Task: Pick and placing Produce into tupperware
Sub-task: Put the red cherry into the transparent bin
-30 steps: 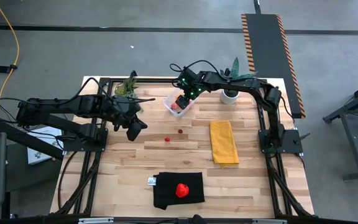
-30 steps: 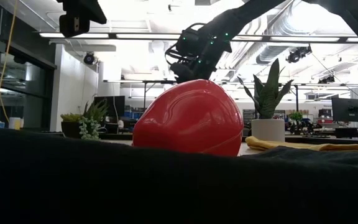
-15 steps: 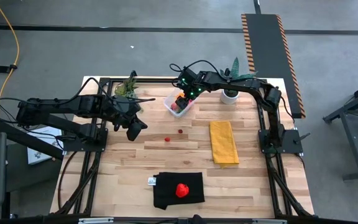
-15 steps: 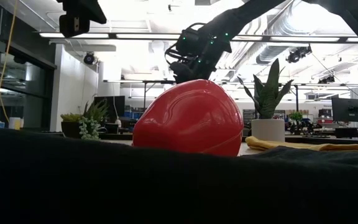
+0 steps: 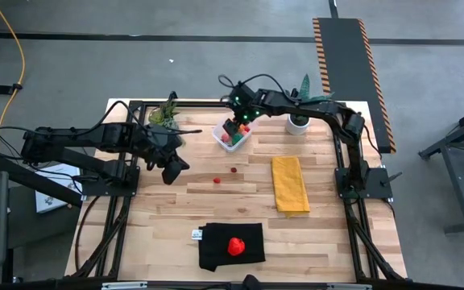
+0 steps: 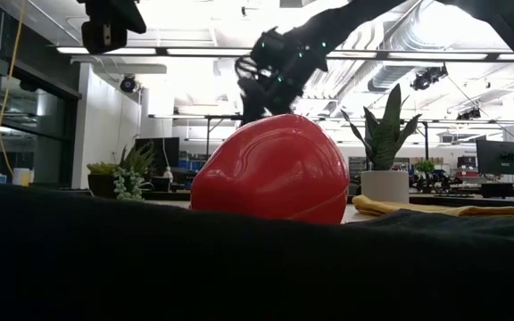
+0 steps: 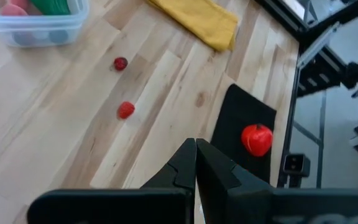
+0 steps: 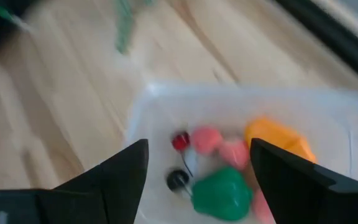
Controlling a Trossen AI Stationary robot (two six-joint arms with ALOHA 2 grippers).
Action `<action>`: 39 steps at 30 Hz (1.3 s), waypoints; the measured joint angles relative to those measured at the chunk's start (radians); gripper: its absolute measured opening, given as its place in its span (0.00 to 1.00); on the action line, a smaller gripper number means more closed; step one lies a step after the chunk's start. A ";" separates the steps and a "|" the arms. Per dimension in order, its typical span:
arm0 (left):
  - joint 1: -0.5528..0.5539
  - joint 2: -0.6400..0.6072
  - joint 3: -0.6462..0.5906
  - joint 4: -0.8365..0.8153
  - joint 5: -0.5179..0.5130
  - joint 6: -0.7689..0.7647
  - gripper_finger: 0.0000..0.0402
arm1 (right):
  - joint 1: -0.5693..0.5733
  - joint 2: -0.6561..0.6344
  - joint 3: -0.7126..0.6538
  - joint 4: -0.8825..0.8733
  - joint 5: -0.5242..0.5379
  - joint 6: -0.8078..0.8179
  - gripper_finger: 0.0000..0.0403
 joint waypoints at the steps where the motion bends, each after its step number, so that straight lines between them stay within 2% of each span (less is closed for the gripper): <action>1: 0.000 0.000 0.000 -0.005 0.005 0.005 0.00 | -0.002 -0.001 0.020 0.006 -0.004 0.010 0.68; 7: 0.000 0.000 0.000 -0.022 0.033 0.035 0.00 | 0.015 -0.002 0.142 -0.019 -0.101 0.000 0.68; 18: 0.000 0.000 0.000 -0.022 0.214 0.146 0.00 | 0.100 -0.003 0.404 -0.350 -0.314 -0.238 0.68; 23: 0.000 -0.001 0.000 -0.022 0.305 0.194 0.00 | 0.158 -0.004 0.461 -0.495 -0.322 -0.282 0.68; 28: 0.000 -0.001 0.000 -0.022 0.328 0.210 0.00 | 0.227 -0.004 0.468 -0.623 -0.317 -0.307 0.68; 36: 0.000 -0.001 0.000 -0.017 0.413 0.184 0.00 | 0.344 -0.004 0.465 -0.905 -0.179 -0.389 0.68; 39: 0.000 -0.003 0.000 -0.003 0.448 0.179 0.00 | 0.374 -0.004 0.464 -0.946 -0.169 -0.396 0.68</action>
